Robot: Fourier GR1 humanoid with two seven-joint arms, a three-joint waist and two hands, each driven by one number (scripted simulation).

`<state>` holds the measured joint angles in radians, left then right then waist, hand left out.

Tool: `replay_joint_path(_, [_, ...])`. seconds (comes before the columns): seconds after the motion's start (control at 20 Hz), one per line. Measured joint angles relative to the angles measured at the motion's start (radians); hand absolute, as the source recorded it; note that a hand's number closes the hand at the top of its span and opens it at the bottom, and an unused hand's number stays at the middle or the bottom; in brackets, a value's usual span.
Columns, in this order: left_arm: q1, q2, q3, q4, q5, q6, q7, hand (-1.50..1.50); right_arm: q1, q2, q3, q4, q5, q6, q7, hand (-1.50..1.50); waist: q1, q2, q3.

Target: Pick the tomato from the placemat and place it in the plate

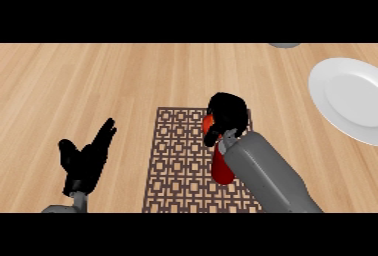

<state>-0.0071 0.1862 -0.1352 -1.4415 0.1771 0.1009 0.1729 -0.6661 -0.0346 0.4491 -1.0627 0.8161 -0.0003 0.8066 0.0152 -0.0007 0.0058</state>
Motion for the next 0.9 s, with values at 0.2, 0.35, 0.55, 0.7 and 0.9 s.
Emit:
replay_joint_path(0.2, [0.006,0.003,-0.004,-0.025,-0.003,-0.001,0.001,0.0,-0.089,-0.068,-0.172,0.093,0.04,-0.107,0.178,1.5,0.011,0.017,0.0])
replay_joint_path(0.35, [0.001,0.003,-0.012,-0.037,-0.004,-0.008,0.009,0.0,-0.167,-0.125,-0.238,0.153,0.127,-0.208,0.237,1.5,0.031,0.025,0.0])
replay_joint_path(0.55, [-0.006,-0.001,-0.023,-0.045,-0.01,-0.01,0.015,0.0,-0.267,-0.19,-0.287,0.231,0.269,-0.301,0.279,1.5,0.058,0.03,-0.001])
replay_joint_path(0.7, [-0.012,0.0,-0.026,-0.047,-0.013,-0.014,0.019,0.0,-0.318,-0.22,-0.326,0.282,0.361,-0.368,0.302,1.5,0.067,0.034,-0.002])
replay_joint_path(0.9, [-0.014,0.0,-0.024,-0.047,-0.017,-0.01,0.026,0.0,-0.35,-0.25,-0.385,0.317,0.47,-0.464,0.328,1.5,0.064,0.032,-0.001])
